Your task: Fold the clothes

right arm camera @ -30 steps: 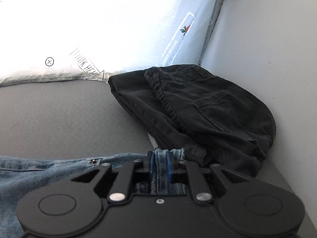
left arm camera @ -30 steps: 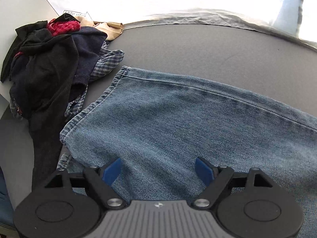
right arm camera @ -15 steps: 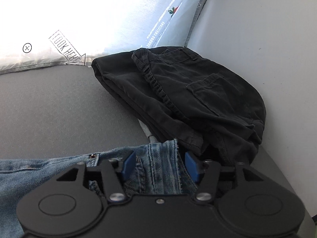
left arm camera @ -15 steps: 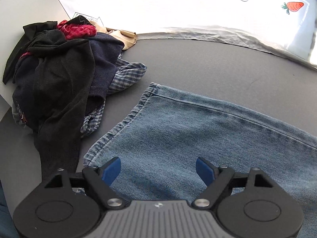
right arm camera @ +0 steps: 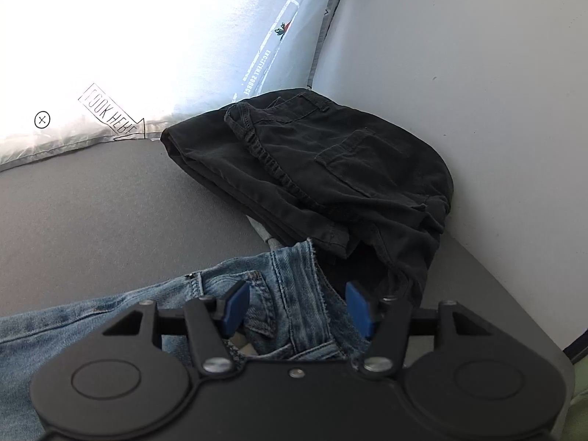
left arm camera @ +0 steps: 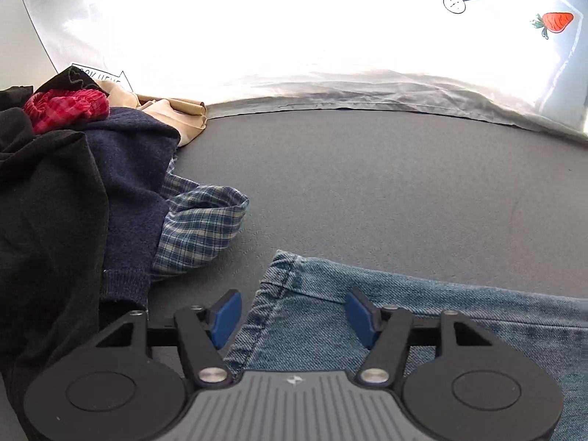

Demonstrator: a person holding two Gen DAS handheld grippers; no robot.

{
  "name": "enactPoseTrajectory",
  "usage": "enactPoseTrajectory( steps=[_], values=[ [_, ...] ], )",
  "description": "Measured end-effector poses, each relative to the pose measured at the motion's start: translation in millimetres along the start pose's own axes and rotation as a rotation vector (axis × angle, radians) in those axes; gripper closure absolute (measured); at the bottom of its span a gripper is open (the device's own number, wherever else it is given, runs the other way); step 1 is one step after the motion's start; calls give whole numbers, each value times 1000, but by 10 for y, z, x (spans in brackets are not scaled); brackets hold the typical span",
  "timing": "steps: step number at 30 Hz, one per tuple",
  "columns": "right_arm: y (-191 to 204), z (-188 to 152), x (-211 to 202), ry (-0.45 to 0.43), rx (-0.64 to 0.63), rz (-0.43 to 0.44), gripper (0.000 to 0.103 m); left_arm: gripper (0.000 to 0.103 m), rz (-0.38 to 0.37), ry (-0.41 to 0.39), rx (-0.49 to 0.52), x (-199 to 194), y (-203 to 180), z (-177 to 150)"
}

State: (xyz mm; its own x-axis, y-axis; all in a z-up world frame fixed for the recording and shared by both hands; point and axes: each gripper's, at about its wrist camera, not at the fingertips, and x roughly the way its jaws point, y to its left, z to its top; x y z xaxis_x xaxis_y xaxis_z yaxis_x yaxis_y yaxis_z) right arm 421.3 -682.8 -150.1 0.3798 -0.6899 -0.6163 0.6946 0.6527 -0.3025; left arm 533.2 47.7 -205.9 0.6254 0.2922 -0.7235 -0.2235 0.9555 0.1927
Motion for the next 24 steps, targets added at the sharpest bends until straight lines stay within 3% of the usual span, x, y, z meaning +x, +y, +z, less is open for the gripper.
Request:
enactPoseTrajectory(
  steps=[1, 2, 3, 11, 16, 17, 21, 24],
  values=[
    [49, -35, -50, 1, -13, -1, 44, 88, 10, -11, -4, -9, -19, -11],
    [98, -67, -89, 4, -26, 1, 44, 91, 51, -23, 15, -3, -47, -21],
    [147, -95, -123, 8, -42, 7, 44, 91, 82, -35, 30, 7, -66, -26],
    [392, -116, -364, -19, -168, 35, 46, 90, 97, -76, -12, 165, -13, 252],
    [310, -49, -545, -59, -175, 46, 31, 80, 171, -1, -33, 193, -104, 281],
    [271, -57, -597, -65, -165, 53, 29, 73, 149, -14, -48, 71, -85, 254],
    [99, -179, -755, -36, -100, 144, 11, 25, 73, -68, -117, -491, -1, 76],
    [-49, -337, -845, 37, -9, 275, 5, 18, 30, -61, -158, -955, 88, -204]
  ],
)
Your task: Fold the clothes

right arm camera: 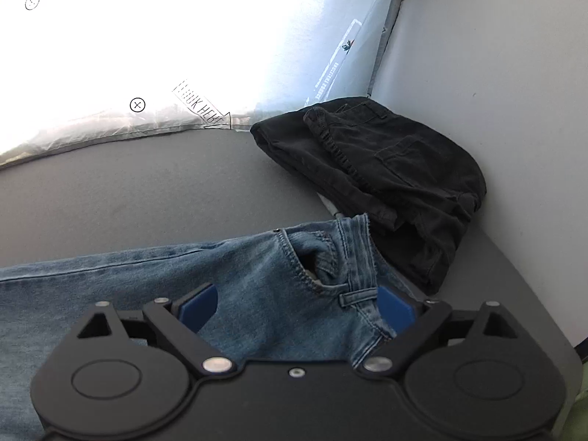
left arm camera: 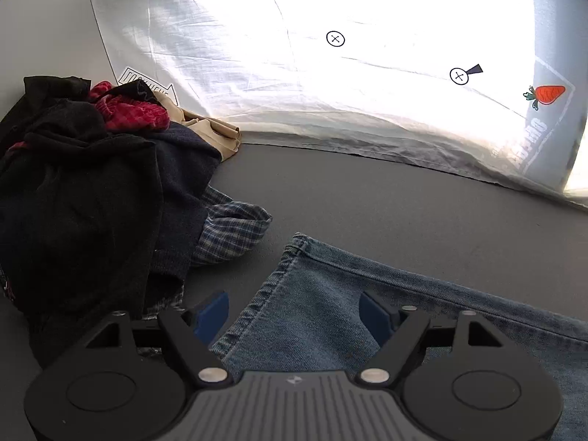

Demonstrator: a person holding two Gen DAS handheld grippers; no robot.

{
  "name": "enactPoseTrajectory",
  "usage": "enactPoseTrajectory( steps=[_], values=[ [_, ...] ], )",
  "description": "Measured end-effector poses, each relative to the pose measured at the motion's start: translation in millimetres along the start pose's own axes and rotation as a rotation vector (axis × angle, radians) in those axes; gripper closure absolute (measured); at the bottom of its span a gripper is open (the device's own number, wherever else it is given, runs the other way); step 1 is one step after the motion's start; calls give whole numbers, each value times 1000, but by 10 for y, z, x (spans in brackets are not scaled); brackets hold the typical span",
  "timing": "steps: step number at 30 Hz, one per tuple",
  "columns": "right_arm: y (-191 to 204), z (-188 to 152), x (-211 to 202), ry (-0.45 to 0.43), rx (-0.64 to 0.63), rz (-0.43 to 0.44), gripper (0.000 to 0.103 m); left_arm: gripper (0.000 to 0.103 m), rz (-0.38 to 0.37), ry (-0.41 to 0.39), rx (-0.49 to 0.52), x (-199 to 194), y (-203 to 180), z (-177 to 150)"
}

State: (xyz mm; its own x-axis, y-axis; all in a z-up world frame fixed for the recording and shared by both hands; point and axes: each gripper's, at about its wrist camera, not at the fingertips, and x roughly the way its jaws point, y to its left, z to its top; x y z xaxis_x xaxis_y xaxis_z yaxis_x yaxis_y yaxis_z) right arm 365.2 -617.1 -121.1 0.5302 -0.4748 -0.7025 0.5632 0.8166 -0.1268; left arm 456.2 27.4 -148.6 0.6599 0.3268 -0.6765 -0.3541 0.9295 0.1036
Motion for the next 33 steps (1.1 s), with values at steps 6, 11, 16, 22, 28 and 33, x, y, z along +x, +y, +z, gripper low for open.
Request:
enactPoseTrajectory(
  steps=[6, 11, 16, 22, 28, 33],
  values=[
    [-176, -499, -300, 42, 96, 142, 1, 8, -107, 101, -131, -839, 127, -804],
    [-532, -858, -479, 65, 81, 138, 1, 7, -162, 201, -109, -1261, -111, -1437],
    [-1057, -1107, -548, 85, 134, 147, 0, 7, -192, 281, -81, -1621, -372, -1891],
    [-1575, -1383, -731, 38, 196, 113, 0, 3, -193, 351, -40, -1867, -560, -2262],
    [-2030, -1649, -506, 100, 465, 259, 0, 0, -128, 360, 33, -1986, -689, -2523],
    [-2152, -1742, -305, 117, 597, 380, 0, 0, -91, 351, 6, -2015, -699, -2587]
  ],
)
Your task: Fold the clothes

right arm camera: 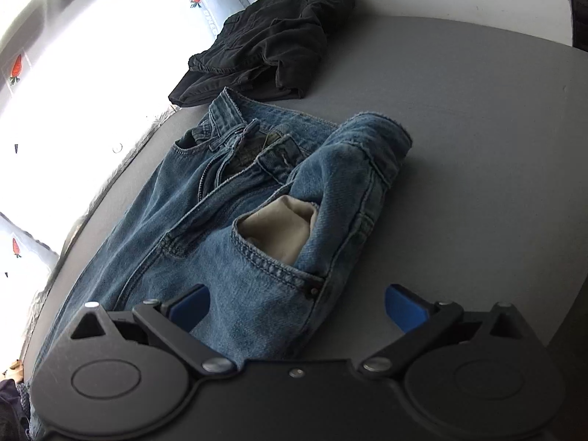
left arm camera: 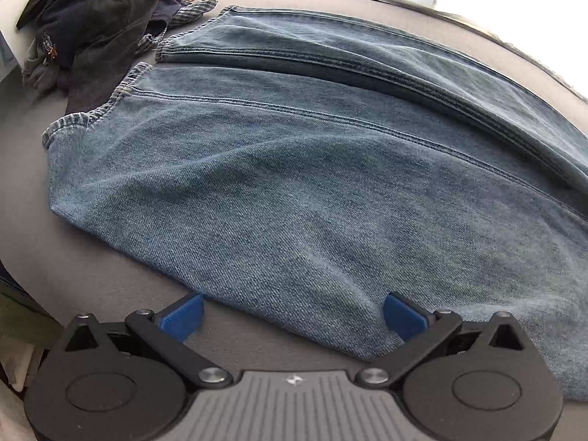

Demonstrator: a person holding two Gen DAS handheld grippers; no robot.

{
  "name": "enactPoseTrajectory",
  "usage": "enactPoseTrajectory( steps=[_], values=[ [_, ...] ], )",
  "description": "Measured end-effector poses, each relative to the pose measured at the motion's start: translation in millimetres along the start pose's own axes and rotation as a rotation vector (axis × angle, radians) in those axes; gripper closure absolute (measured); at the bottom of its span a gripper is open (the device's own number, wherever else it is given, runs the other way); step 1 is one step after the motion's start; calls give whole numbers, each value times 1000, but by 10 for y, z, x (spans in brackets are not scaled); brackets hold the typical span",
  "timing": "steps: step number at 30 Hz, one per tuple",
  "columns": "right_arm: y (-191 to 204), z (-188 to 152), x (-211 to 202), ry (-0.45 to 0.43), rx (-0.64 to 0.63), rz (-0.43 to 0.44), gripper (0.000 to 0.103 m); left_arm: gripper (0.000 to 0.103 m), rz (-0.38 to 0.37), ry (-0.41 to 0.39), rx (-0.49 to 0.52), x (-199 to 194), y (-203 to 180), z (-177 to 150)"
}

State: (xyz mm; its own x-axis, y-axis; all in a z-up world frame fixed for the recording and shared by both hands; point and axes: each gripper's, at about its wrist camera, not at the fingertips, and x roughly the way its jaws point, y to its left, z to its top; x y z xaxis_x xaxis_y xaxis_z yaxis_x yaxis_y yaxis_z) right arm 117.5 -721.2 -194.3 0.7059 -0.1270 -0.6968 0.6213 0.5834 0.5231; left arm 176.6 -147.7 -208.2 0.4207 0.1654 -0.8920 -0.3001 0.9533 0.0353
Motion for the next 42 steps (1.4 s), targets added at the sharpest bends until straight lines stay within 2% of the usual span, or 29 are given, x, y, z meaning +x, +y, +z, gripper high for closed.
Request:
enactPoseTrajectory(
  steps=[4, 8, 9, 10, 12, 15, 17, 19, 20, 21, 22, 25, 27, 30, 33, 38, 42],
  values=[
    [-98, 58, 68, 36, 150, 125, 1, 0, 12, 1, -45, -21, 11, -27],
    [-169, 90, 106, 45, 320, 154, 1, 0, 15, -22, -58, -40, 13, -72],
    [-199, 99, 121, 59, 364, 168, 3, 0, 13, -28, -61, -43, 12, -84],
    [-225, 97, 140, 76, 406, 183, 12, 0, 11, -31, -62, -40, 13, -88],
    [-313, 64, 201, 122, 528, 223, 20, 0, 6, -36, -63, -33, 25, -90],
    [-419, -15, 245, 129, 656, 282, 20, 0, -9, -22, -57, -26, 28, -58],
    [-476, -54, 243, 121, 735, 279, 26, 0, -29, -5, -37, -27, 45, -29],
    [-475, -53, 232, 134, 739, 236, 49, 0, -69, 7, -17, -40, 104, -19],
    [-466, -56, 223, 140, 730, 213, 56, 0, -91, 11, -11, -51, 140, -15],
    [-466, -79, 217, 137, 737, 195, 71, 0, -111, 12, -15, -74, 187, -9],
    [-468, -106, 211, 132, 749, 178, 81, 1, -122, 9, -25, -98, 255, 5],
    [-456, -179, 196, 107, 798, 145, 82, 10, -105, -49, -76, -231, 556, 77],
    [-381, -189, 173, 83, 779, 107, 82, 22, -57, -83, -144, -276, 840, 167],
    [-255, -196, 150, 47, 738, 51, 82, 33, 29, -125, -268, -256, 1319, 287],
    [-210, -213, 122, 19, 735, 21, 82, 34, 92, -145, -343, -111, 1737, 410],
    [-158, -269, 101, -26, 727, -13, 82, 32, 178, -169, -305, 154, 2112, 634],
    [-50, -274, 104, -56, 700, -63, 80, 32, 101, -155, -338, 320, 2272, 756]
  ],
)
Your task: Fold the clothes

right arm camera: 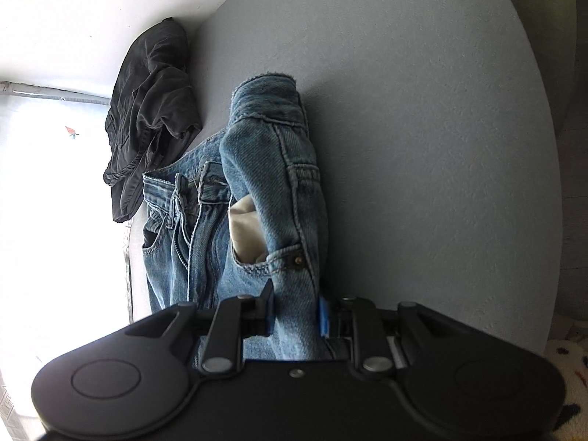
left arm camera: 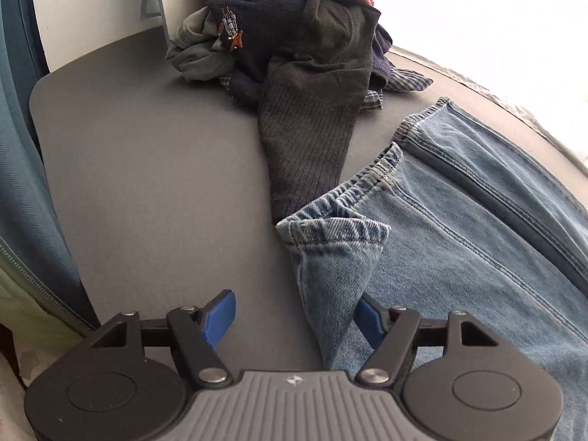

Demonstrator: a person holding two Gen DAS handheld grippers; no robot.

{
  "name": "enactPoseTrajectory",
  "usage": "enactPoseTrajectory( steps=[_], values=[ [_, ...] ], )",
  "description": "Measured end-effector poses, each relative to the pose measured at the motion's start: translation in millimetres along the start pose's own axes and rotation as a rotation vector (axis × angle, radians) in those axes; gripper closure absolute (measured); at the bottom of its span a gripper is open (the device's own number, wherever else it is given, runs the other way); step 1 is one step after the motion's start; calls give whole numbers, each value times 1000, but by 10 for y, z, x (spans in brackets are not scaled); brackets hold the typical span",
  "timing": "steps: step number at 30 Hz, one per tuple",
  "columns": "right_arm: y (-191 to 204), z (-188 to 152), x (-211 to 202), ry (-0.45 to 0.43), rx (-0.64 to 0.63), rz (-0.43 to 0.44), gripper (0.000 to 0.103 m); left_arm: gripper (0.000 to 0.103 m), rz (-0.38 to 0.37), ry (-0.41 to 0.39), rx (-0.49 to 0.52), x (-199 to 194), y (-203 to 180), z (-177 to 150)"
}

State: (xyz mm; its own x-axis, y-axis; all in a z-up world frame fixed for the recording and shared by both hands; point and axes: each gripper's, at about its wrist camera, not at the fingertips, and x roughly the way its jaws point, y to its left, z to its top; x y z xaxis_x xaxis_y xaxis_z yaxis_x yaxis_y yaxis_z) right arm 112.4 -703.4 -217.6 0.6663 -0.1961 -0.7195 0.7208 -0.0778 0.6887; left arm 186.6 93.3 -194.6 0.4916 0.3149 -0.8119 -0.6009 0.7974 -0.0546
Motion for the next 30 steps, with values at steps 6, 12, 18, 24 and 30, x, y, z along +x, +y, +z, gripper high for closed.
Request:
enactPoseTrajectory(
  steps=[6, 12, 18, 24, 30],
  values=[
    [171, -36, -5, -22, -88, -47, 88, 87, -14, 14, -28, 103, -60, 79],
    [424, 35, -359, -73, -70, 145, 93, 95, -116, -53, -251, -346, 86, 451],
    [773, 130, -750, -97, -95, 274, 93, 95, -211, -280, -237, -1185, -151, 1005],
    [632, 209, -624, -82, -84, 157, 93, 95, -144, -175, -331, -989, -86, 915],
    [606, 279, -473, -58, -48, 141, 93, 96, -168, -117, -485, -837, -60, 815]
  ],
)
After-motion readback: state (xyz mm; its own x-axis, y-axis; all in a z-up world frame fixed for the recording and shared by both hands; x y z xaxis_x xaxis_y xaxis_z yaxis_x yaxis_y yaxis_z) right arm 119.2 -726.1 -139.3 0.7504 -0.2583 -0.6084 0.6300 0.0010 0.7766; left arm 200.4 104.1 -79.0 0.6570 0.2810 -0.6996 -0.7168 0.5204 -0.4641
